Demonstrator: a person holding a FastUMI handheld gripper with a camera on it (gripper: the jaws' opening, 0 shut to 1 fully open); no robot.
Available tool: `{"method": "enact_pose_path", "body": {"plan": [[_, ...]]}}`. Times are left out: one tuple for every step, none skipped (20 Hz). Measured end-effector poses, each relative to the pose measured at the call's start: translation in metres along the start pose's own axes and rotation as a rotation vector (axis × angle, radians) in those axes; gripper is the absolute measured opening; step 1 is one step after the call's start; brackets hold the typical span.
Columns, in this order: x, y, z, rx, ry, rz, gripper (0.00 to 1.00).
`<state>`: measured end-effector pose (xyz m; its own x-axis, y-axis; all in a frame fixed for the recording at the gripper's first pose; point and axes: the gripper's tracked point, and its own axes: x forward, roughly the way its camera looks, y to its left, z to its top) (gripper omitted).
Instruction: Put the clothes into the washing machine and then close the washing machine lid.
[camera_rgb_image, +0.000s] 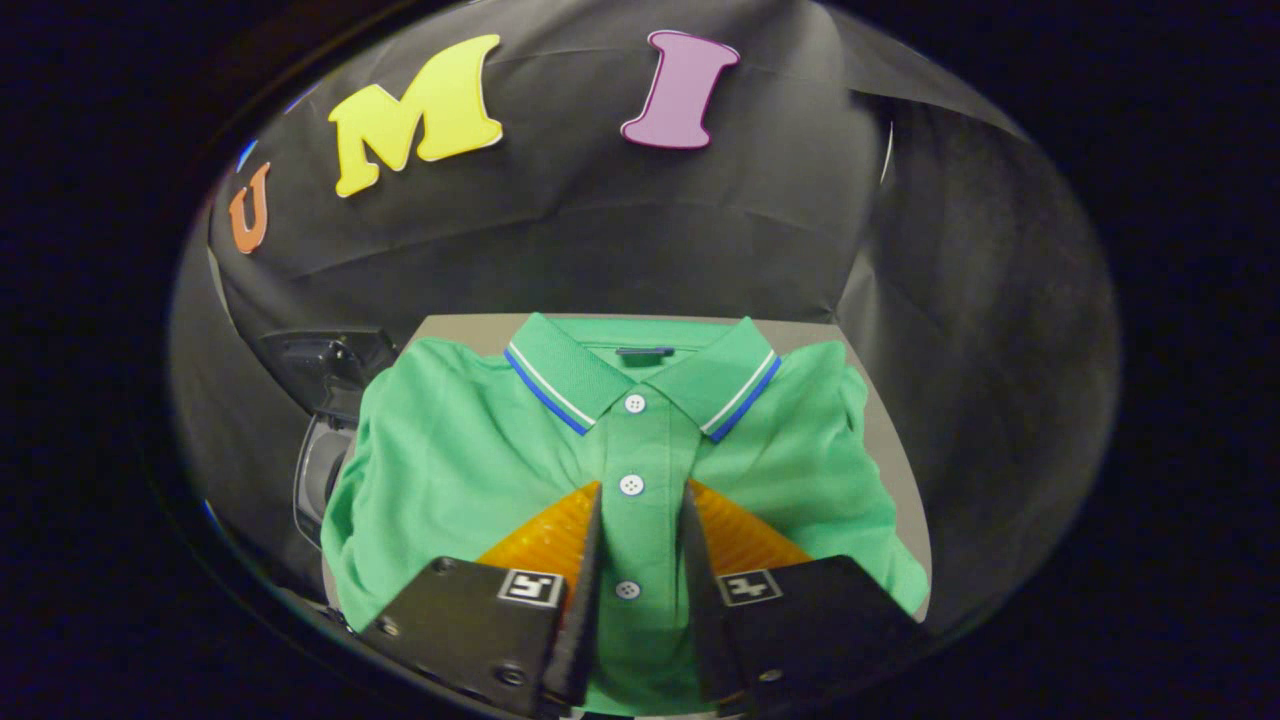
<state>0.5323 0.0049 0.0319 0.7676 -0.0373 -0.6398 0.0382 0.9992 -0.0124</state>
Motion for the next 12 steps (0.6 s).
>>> {"method": "enact_pose_path", "body": {"plan": [[0.0,0.002,0.0,0.007,0.004,-0.001,0.39],[0.001,0.002,0.001,0.016,0.006,-0.004,0.3],[0.001,0.002,0.002,0.022,0.007,-0.006,0.21],[0.0,0.002,0.003,0.021,0.003,-0.003,0.14],[-0.001,0.002,0.002,0.022,0.003,0.0,0.11],[-0.002,0.003,0.003,0.033,-0.003,0.01,0.09],[-0.004,0.003,0.004,0.052,-0.012,0.022,0.08],[-0.006,0.005,0.005,0.085,-0.029,0.041,0.07],[-0.008,0.006,0.006,0.108,-0.042,0.05,0.07],[-0.013,0.007,0.007,0.12,-0.064,0.059,0.07],[-0.02,0.008,0.01,0.119,-0.085,0.065,0.07],[-0.029,0.01,0.013,0.114,-0.113,0.07,0.06]]}}
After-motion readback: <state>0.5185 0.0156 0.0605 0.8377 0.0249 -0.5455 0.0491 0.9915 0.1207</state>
